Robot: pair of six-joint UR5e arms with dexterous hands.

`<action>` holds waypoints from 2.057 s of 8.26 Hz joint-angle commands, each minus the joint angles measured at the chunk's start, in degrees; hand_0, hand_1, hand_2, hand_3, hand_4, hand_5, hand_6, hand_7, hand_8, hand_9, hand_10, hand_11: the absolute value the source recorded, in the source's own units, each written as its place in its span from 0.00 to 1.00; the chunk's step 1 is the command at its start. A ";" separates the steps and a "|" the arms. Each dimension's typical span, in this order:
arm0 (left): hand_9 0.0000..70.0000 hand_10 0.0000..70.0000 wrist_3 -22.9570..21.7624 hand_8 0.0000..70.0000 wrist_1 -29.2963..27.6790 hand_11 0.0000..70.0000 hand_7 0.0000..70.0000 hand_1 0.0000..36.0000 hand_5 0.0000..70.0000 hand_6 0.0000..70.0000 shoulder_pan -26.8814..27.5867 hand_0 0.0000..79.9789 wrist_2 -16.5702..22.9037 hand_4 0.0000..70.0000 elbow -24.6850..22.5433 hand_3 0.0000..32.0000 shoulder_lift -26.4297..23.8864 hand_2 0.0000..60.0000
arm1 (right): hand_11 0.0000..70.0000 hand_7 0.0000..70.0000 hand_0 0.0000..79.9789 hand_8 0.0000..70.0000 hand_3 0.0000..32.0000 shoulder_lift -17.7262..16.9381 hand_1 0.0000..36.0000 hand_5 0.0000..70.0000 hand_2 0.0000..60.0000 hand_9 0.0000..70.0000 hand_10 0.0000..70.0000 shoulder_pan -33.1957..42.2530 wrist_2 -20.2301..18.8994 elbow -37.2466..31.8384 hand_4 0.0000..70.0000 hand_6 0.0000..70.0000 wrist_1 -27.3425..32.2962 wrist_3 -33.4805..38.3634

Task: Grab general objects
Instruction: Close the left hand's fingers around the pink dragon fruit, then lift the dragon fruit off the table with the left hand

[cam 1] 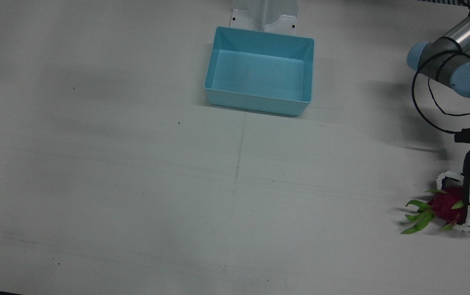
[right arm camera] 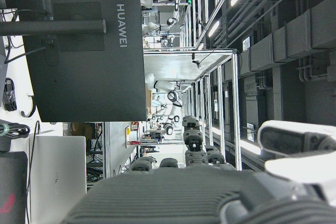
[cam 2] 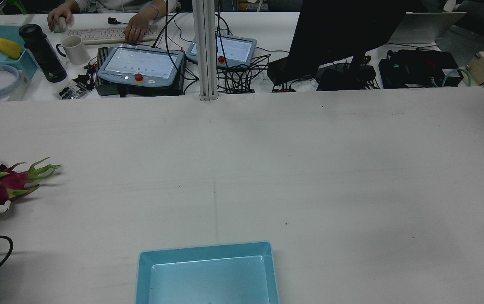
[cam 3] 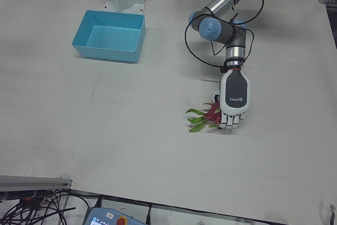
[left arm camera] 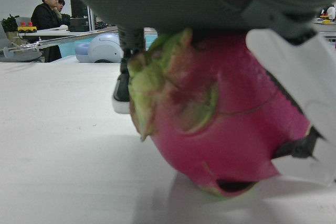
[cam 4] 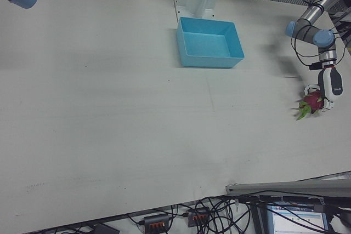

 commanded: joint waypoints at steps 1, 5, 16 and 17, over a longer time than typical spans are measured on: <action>0.57 0.81 -0.26 0.45 0.53 1.00 0.63 1.00 1.00 0.47 -0.01 0.59 -0.84 0.20 -0.84 0.00 0.00 1.00 | 0.00 0.00 0.00 0.00 0.00 -0.02 0.00 0.00 0.00 0.00 0.00 0.00 0.00 0.03 0.00 0.00 0.07 0.00; 0.53 0.84 -1.14 0.42 8.17 1.00 0.59 0.98 1.00 0.44 -4.29 0.58 -0.51 0.19 -17.95 0.00 -0.35 1.00 | 0.00 0.00 0.00 0.00 0.00 -0.02 0.00 0.00 0.00 0.00 0.00 0.00 0.00 0.03 0.00 0.00 0.08 -0.09; 1.00 1.00 -15.20 0.80 -18.26 1.00 0.92 0.84 1.00 0.76 -14.43 0.60 35.07 0.53 -19.29 0.00 -12.65 1.00 | 0.00 0.00 0.00 0.00 0.00 -0.02 0.00 0.00 0.00 0.00 0.00 0.00 0.00 0.03 0.00 0.00 0.07 0.00; 1.00 1.00 -15.20 0.92 -18.80 1.00 1.00 0.88 1.00 0.84 -13.99 0.62 37.97 0.59 -20.08 0.00 -13.61 1.00 | 0.00 0.00 0.00 0.00 0.00 -0.02 0.00 0.00 0.00 0.00 0.00 0.00 0.00 0.03 0.00 0.00 -0.01 0.00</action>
